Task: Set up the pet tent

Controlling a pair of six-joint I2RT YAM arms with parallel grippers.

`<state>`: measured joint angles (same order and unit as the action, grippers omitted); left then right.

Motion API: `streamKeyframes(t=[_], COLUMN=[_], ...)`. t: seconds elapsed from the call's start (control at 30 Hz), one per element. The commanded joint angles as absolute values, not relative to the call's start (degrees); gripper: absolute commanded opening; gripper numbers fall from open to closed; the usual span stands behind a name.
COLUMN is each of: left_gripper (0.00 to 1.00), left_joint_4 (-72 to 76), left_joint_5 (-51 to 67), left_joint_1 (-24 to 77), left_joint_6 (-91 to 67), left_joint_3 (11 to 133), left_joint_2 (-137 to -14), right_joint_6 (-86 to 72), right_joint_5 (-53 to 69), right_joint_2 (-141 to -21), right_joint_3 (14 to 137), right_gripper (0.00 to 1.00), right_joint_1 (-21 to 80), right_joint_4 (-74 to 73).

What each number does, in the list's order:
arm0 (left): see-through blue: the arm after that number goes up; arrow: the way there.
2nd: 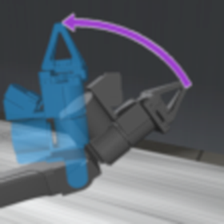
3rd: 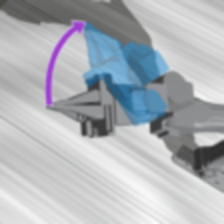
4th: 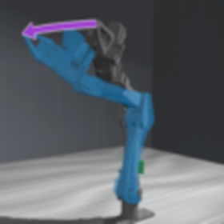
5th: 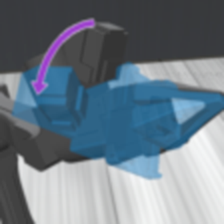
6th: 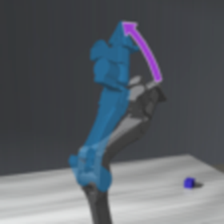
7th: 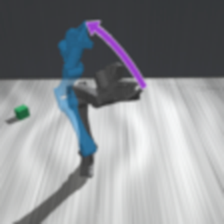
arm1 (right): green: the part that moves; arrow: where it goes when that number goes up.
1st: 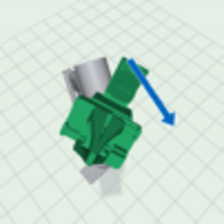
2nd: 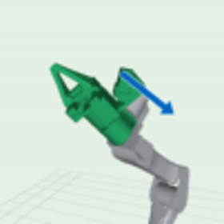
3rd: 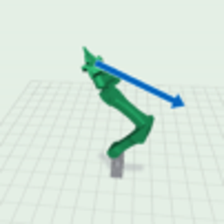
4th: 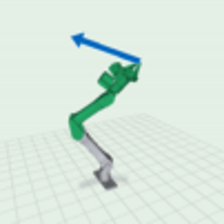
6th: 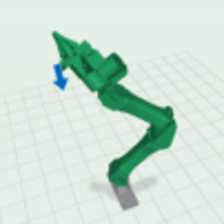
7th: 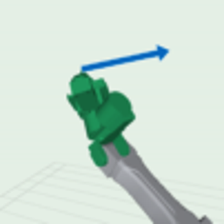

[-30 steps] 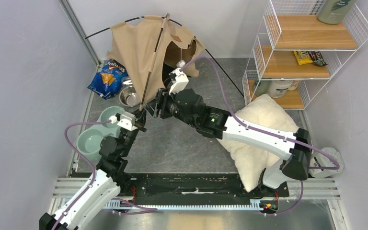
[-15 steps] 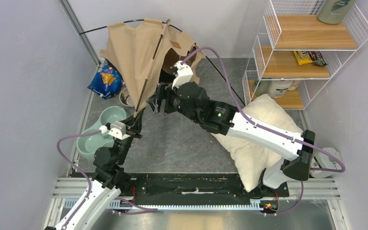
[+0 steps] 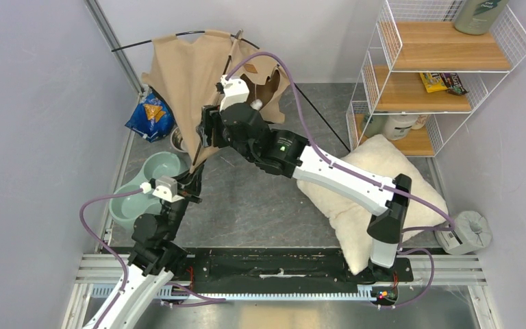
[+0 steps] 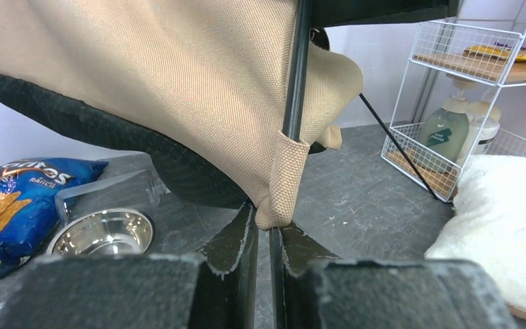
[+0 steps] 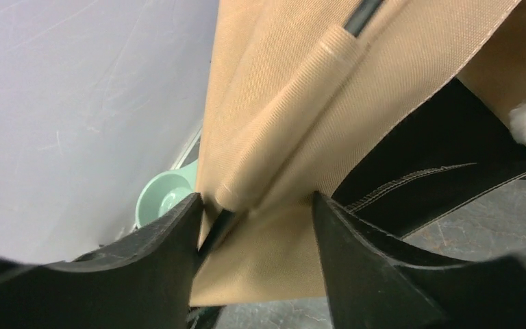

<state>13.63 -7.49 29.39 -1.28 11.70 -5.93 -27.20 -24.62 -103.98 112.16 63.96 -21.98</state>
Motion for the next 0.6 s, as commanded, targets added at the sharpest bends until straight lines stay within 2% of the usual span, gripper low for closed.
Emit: streamKeyframes(t=[0.0,0.1,0.17,0.2,0.57], left_gripper=[0.17,0.22,0.28,0.3,0.53], left_joint_4=[12.62,11.06,8.74,7.38,-16.6], left_joint_5=[-8.22,-9.11,-10.21,-10.89,-18.39], left_joint_1=[29.46,29.5,29.51,29.44,29.44], left_joint_6=[-3.33,-3.25,-2.93,-2.7,5.3], left_joint_3=[11.39,12.37,13.58,14.45,33.63], left_joint_2=[-4.69,-4.01,-3.13,-2.57,2.75], right_joint_6=[-25.57,-25.79,-25.68,-25.59,-26.66], right_joint_5=[-29.29,-30.2,-29.87,-29.5,-21.03], right_joint_2=[-106.64,-106.98,-106.66,-106.55,-104.41], right_joint_3=[118.25,118.75,118.71,118.7,120.63], right_gripper=[0.53,0.19,0.03,0.0,0.0], right_joint_1=[63.9,63.9,63.9,63.9,63.98], right_joint_4=[-24.66,-25.33,-25.14,-24.99,-20.4])
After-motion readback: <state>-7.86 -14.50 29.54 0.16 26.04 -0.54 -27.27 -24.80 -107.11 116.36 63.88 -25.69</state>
